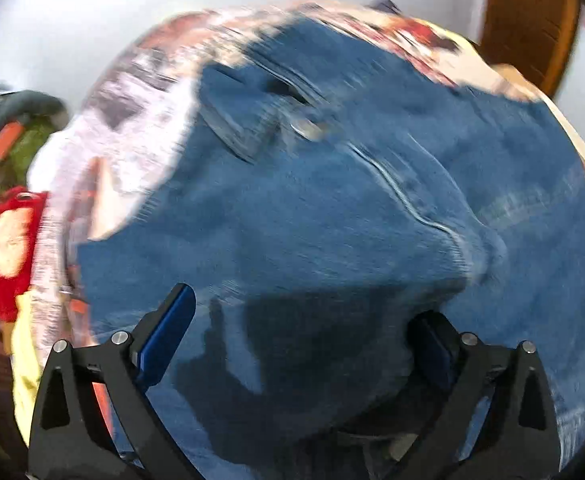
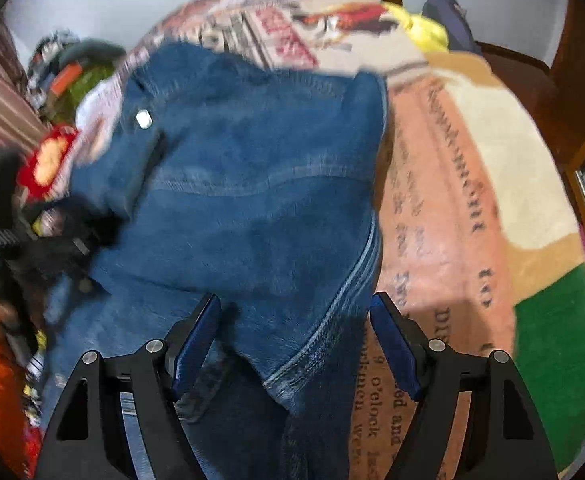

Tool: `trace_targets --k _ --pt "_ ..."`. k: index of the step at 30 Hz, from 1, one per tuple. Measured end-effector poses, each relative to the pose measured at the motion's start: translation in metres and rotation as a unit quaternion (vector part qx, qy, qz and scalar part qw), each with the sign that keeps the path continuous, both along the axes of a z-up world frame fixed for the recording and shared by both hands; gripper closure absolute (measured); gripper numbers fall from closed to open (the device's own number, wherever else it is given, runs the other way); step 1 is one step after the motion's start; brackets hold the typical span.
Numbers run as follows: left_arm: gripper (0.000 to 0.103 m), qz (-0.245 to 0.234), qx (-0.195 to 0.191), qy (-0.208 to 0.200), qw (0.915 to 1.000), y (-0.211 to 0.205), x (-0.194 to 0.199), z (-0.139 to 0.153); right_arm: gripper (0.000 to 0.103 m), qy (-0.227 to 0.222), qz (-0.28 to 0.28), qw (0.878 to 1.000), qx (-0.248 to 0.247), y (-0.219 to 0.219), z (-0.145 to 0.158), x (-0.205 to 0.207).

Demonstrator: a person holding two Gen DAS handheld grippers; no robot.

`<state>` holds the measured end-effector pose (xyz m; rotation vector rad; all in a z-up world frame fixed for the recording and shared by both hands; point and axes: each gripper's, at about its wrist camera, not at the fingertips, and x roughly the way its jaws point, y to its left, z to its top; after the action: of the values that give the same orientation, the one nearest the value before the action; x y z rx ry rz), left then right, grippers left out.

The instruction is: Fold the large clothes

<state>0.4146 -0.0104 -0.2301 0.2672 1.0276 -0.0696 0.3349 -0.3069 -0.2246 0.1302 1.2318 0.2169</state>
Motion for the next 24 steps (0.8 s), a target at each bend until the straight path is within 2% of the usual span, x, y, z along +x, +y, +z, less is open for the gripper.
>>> trace_targets --k 3,8,12,17,21,22,24 --pt "0.002 0.036 0.019 -0.034 0.9986 0.02 0.002 0.014 0.024 0.007 -0.01 1.0 0.015 -0.004 -0.01 0.002" --pt "0.002 0.111 -0.005 -0.048 0.9927 0.083 -0.006 0.032 0.024 0.011 -0.007 1.0 0.02 -0.004 -0.01 0.002" --pt "0.002 0.144 -0.067 -0.002 0.9873 0.134 -0.02 0.016 0.024 0.01 -0.005 1.0 0.015 -0.002 -0.009 0.002" --pt "0.002 0.187 -0.038 0.027 0.9813 0.163 -0.046 -0.016 0.024 0.014 -0.01 1.0 0.014 -0.004 -0.008 0.002" --pt "0.002 0.206 -0.122 0.043 0.9699 0.19 -0.064 -0.021 0.024 0.018 -0.012 1.0 0.008 -0.002 -0.007 0.004" --pt "0.002 0.212 -0.126 0.044 0.9681 0.194 -0.065 -0.019 0.024 0.017 -0.011 1.0 0.004 -0.001 -0.005 0.004" --pt "0.002 0.22 -0.108 0.033 0.969 0.197 -0.065 -0.012 0.024 0.008 -0.009 1.0 -0.008 0.0 0.001 0.005"
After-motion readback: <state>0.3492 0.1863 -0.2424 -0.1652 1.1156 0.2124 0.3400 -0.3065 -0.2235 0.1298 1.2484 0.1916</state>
